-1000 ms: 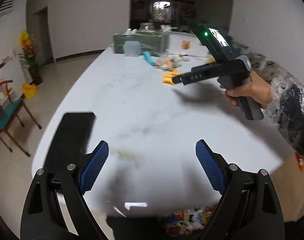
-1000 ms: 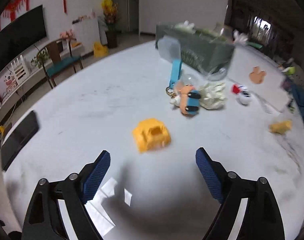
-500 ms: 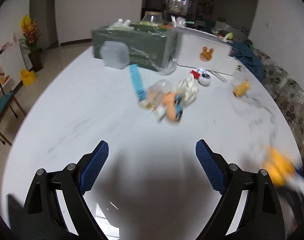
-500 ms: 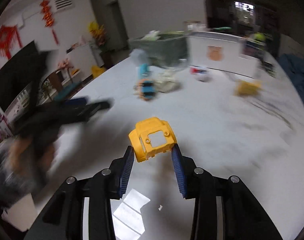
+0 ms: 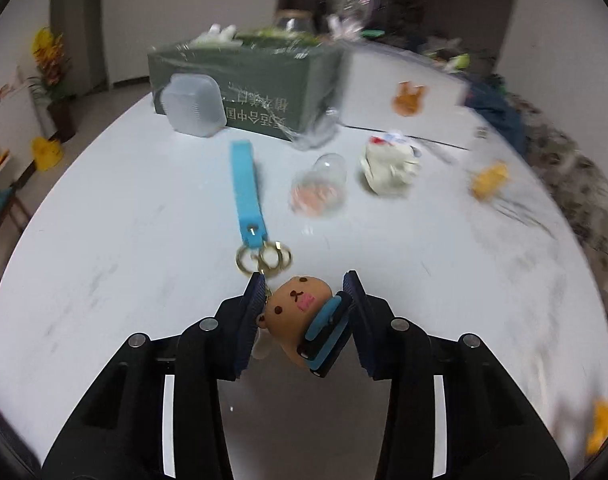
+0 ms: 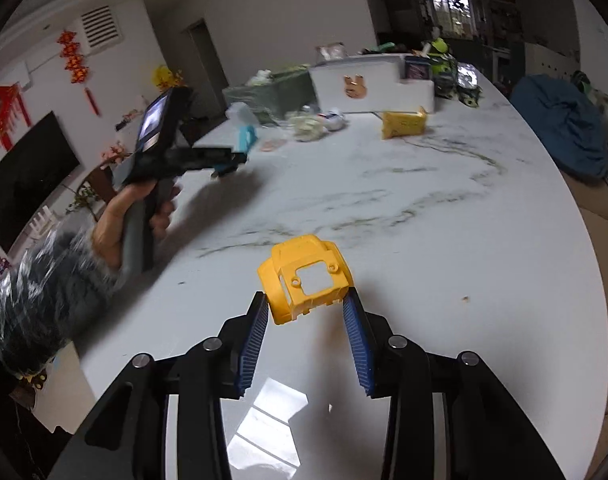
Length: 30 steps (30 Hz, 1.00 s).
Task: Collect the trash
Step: 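Drop the bear keychain and yellow toy car into the cardboard box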
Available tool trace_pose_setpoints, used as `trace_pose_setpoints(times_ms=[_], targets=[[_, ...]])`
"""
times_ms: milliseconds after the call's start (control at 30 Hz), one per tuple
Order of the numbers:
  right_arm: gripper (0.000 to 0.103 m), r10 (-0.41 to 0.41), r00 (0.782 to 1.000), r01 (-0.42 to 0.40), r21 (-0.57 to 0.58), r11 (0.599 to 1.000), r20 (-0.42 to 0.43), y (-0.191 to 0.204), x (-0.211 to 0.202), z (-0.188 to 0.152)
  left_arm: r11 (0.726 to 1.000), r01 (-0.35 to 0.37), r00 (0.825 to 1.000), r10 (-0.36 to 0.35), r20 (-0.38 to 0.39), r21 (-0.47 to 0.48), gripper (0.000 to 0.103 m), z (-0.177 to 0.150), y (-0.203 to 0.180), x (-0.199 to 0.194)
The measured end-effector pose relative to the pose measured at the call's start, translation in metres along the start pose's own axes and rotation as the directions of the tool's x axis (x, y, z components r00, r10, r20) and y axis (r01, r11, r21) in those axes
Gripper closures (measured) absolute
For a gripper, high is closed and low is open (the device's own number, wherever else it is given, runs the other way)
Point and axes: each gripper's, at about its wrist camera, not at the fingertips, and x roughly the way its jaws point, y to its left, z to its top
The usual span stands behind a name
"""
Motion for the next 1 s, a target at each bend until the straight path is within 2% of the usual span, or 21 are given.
trace_pose_setpoints(times_ms=[133,267,367,433,467,600,667,767,833,867,1000], targets=[[0.064,0.060,0.998,-0.060,-0.010,0.998,0.007,0.031,-0.012,-0.015,0.989,0.132,0.990,-0.135,0.048,0.064,0.063,-0.062,0.006,-0.091],[0.064,0.132,0.991,-0.132,-0.015,0.991,0.001,0.070,-0.030,-0.043,0.969,0.175,0.978,-0.191,0.080,0.177,0.062,-0.119,-0.005,-0.167],[0.064,0.151,0.988,-0.152,-0.042,0.987,-0.018,0.097,-0.044,-0.069,0.935,0.213,0.968,-0.241,0.070,0.285,0.062,-0.175,-0.017,-0.223],[0.064,0.170,0.985,-0.171,-0.059,0.983,-0.033,0.115,-0.056,-0.089,0.919,0.240,0.962,-0.268,0.049,0.313,0.062,-0.204,-0.020,-0.245],[0.064,0.173,0.984,-0.175,-0.068,0.982,-0.040,0.122,-0.061,-0.096,0.910,0.276,0.955,-0.297,0.023,0.310,0.062,-0.221,-0.020,-0.256],[0.064,0.198,0.975,-0.207,-0.087,0.974,-0.102,0.147,-0.076,-0.135,0.865,0.382,0.921,-0.387,-0.054,0.325,0.062,-0.269,-0.016,-0.281],[0.064,0.194,0.968,-0.209,-0.080,0.975,-0.161,0.152,-0.072,-0.157,0.849,0.386,0.921,-0.380,-0.092,0.362,0.062,-0.295,-0.016,-0.284],[0.064,0.195,0.949,-0.208,-0.030,0.978,-0.246,0.149,-0.055,-0.187,0.830,0.435,0.898,-0.373,-0.233,0.349,0.063,-0.327,-0.015,-0.261],[0.064,0.167,0.941,-0.185,-0.035,0.982,-0.295,0.147,-0.041,-0.202,0.816,0.483,0.860,-0.376,-0.344,0.317,0.067,-0.347,-0.016,-0.240],[0.064,0.145,0.933,-0.169,-0.046,0.985,-0.329,0.146,-0.030,-0.213,0.813,0.495,0.849,-0.375,-0.374,0.308,0.067,-0.355,-0.015,-0.232],[0.064,0.160,0.906,-0.173,0.004,0.985,-0.392,0.132,0.004,-0.236,0.810,0.497,0.839,-0.357,-0.410,0.311,0.067,-0.367,-0.017,-0.209]])
